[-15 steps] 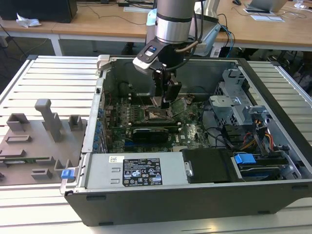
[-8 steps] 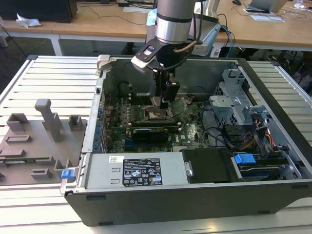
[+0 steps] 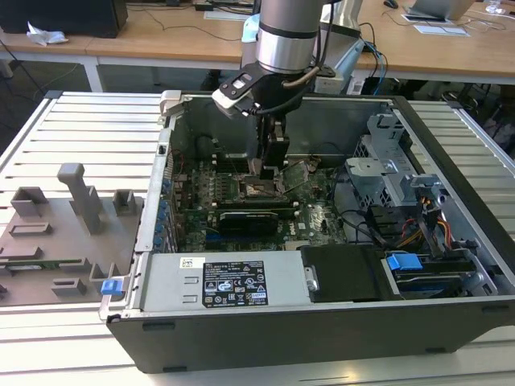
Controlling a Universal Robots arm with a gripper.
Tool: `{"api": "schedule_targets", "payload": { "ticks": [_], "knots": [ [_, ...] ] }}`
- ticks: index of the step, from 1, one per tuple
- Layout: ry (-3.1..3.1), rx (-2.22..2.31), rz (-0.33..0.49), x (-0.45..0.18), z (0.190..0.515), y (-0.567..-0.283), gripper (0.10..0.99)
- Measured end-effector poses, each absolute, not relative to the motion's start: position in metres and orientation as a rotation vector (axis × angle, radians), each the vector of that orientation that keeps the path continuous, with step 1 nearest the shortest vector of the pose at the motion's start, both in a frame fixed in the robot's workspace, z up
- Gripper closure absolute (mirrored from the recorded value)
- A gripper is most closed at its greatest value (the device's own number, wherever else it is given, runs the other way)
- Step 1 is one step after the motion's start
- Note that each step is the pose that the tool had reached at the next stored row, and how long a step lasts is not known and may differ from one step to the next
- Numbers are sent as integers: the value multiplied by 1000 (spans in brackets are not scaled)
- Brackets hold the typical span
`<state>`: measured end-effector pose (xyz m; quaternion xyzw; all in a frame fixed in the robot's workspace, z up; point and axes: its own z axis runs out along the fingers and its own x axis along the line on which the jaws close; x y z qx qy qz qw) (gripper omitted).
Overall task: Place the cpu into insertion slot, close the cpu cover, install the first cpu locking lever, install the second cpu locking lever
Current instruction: 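Place the cpu into insertion slot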
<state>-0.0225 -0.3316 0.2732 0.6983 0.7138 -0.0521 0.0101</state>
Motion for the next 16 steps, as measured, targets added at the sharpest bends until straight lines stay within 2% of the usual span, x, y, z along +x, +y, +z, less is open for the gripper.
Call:
{"api": "schedule_targets", "payload": {
  "ticks": [7,11,16],
  "knots": [
    [2237,2189,-137,-23,273,-332,545],
    [2198,2156,-55,-23,272,-332,545],
    [2197,2156,-53,-23,272,-332,545]
  ]
}}
